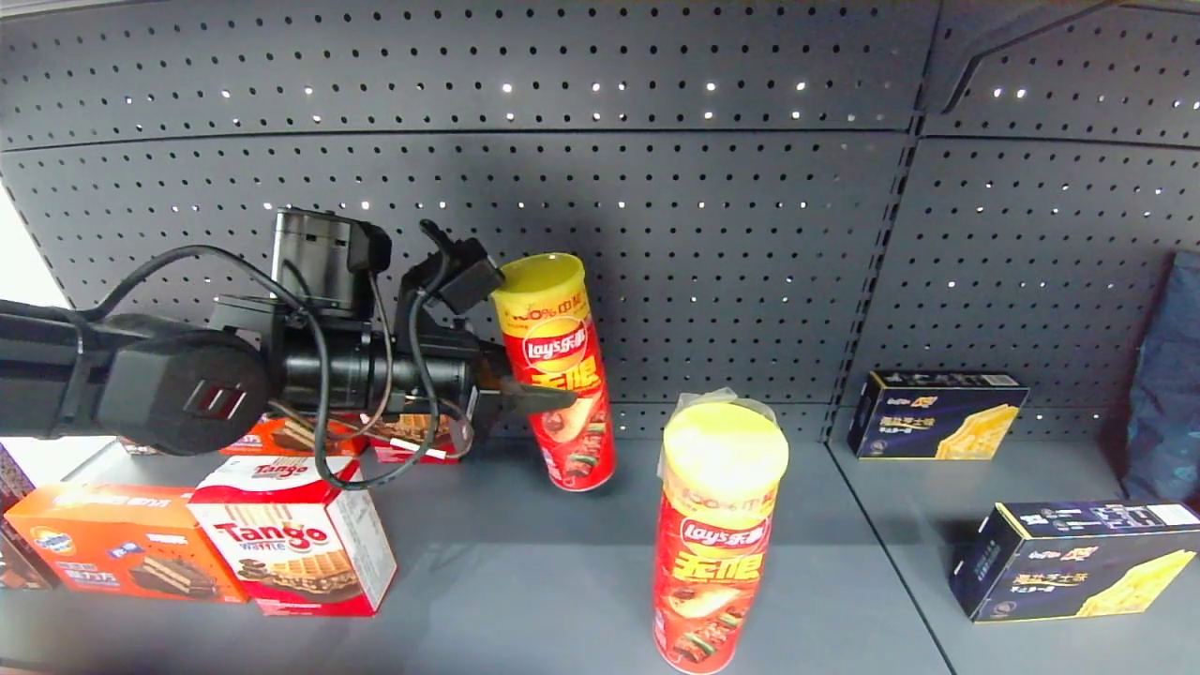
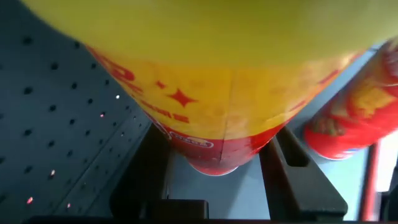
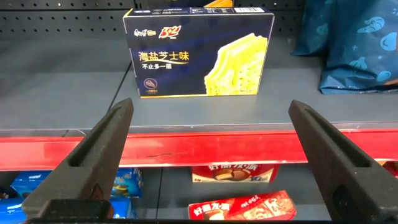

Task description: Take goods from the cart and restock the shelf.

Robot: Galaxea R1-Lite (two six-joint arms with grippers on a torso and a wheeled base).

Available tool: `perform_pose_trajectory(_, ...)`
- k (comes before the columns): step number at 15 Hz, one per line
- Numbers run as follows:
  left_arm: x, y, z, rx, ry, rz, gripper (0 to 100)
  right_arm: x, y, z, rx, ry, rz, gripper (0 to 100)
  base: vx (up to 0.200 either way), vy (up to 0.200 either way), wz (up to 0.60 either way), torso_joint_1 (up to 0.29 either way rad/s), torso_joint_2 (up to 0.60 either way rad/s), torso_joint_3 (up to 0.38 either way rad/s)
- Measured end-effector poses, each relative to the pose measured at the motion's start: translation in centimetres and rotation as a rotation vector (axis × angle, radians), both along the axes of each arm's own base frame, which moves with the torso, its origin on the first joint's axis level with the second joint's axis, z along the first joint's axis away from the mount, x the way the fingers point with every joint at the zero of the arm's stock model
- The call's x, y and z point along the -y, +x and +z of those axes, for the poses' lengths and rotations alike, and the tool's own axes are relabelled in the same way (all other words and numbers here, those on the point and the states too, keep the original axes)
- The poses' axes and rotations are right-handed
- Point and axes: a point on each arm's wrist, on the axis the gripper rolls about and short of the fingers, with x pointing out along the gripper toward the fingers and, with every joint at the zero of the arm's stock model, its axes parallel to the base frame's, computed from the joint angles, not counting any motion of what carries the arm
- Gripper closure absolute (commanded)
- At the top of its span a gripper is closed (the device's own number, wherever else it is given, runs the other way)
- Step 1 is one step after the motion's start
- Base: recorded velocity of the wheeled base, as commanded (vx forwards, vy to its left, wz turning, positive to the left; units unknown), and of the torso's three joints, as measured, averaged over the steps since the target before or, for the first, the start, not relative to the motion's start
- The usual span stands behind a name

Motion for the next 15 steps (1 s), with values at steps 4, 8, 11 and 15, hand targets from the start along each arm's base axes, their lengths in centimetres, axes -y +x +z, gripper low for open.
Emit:
perform_pose_trajectory(4, 2.1, 0.8, -1.0, 0.002, 0.019, -0.058, 100, 0.0, 0.0, 0.0, 0.000, 0.000, 0.000, 0, 0.000, 0.000, 0.00, 0.000, 0.00, 0.000)
perform_pose_trajectory(8, 3.4, 1.7, -1.5, 0.024, 0.036, -0.087, 100, 0.0, 0.0, 0.0, 0.000, 0.000, 0.000, 0, 0.000, 0.000, 0.00, 0.000, 0.00, 0.000)
perform_pose_trajectory(11, 3.8, 2.5, -2.0, 0.037, 0.049, -0.094, 100, 0.0, 0.0, 0.0, 0.000, 0.000, 0.000, 0, 0.000, 0.000, 0.00, 0.000, 0.00, 0.000)
perform_pose_trajectory(15, 4.2, 3.6, -2.4, 0.041, 0.078, -0.085, 100, 0.0, 0.0, 0.0, 0.000, 0.000, 0.000, 0, 0.000, 0.000, 0.00, 0.000, 0.00, 0.000)
